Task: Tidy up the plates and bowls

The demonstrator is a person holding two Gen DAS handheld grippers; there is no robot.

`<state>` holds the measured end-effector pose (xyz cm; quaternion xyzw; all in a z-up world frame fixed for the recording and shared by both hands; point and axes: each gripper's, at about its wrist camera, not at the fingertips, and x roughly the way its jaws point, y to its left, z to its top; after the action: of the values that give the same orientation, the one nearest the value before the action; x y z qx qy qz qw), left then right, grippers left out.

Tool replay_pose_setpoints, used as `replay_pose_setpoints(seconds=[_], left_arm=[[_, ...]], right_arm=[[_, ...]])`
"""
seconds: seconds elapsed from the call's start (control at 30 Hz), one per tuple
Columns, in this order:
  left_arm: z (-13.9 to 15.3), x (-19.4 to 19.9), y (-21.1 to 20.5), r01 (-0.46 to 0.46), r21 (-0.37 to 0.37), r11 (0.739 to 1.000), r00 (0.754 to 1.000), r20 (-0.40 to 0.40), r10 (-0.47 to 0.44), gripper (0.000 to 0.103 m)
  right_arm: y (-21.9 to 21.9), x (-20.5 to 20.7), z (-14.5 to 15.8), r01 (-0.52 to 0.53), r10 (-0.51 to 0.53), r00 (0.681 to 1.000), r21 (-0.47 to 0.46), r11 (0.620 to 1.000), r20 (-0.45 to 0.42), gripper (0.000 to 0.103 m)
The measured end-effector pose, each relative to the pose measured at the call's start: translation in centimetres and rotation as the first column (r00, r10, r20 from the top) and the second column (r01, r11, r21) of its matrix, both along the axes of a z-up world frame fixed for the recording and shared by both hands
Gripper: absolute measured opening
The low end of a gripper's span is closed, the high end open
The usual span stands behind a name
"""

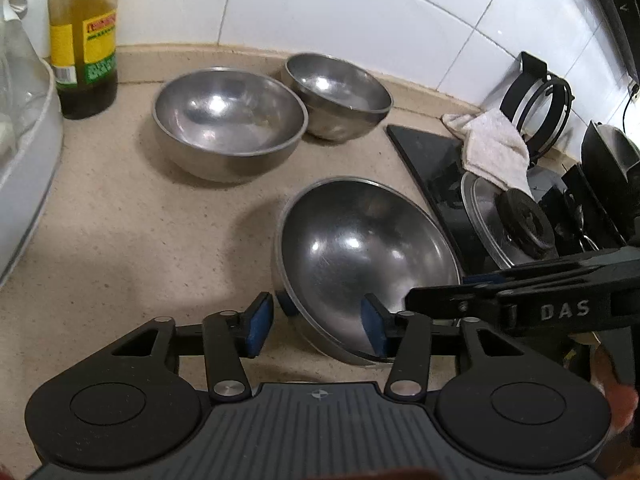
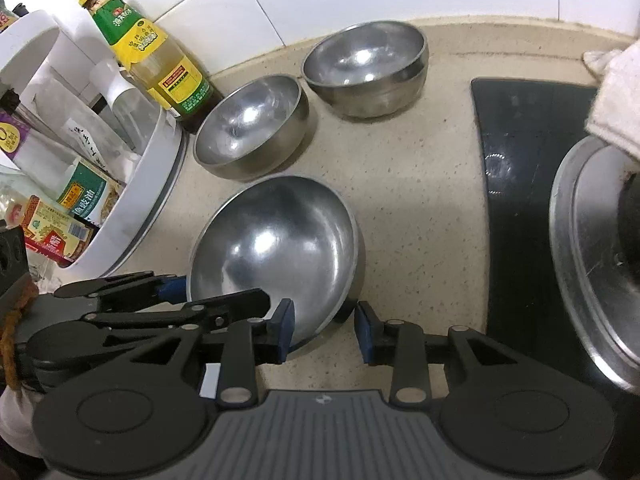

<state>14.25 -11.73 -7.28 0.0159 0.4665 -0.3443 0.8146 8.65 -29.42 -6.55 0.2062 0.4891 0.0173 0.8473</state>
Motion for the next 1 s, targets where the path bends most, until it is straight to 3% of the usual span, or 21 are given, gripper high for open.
replay_pose_setpoints(seconds=[0.3,0.53,0.73,1.0], left_arm=[[3.2,0.9,2.3,-0.048,-0.037,0.998,0.996,0.069,0.051,0.066],[6.1,3.7,2.3,-0.157,-0.001,0.988,0.979,0.132,0.155,0.079],[5.3,7.5,1.2,-0.269,0.076,0.960,0.960,0.101,0.260,0.080],[2.3,11.0,-1.0,-0.318,0.143,0.937,0.948,0.035,0.317,0.080]], right_arm=[[-1.6,-0.2,3.8,0.003,0.002,0.998,-0.075,0.997,0.070,0.041],[-0.9,3.2,5.4,-0.039,0.050,0.993,-0.099,0.994,0.109,0.049],[-0.7,9.1,3.9,-0.063,0.064,0.997,-0.034,0.997,0.040,0.049],[-1.2,13.5,1.6,-0.099,0.099,0.994,0.006,0.995,-0.035,0.050]])
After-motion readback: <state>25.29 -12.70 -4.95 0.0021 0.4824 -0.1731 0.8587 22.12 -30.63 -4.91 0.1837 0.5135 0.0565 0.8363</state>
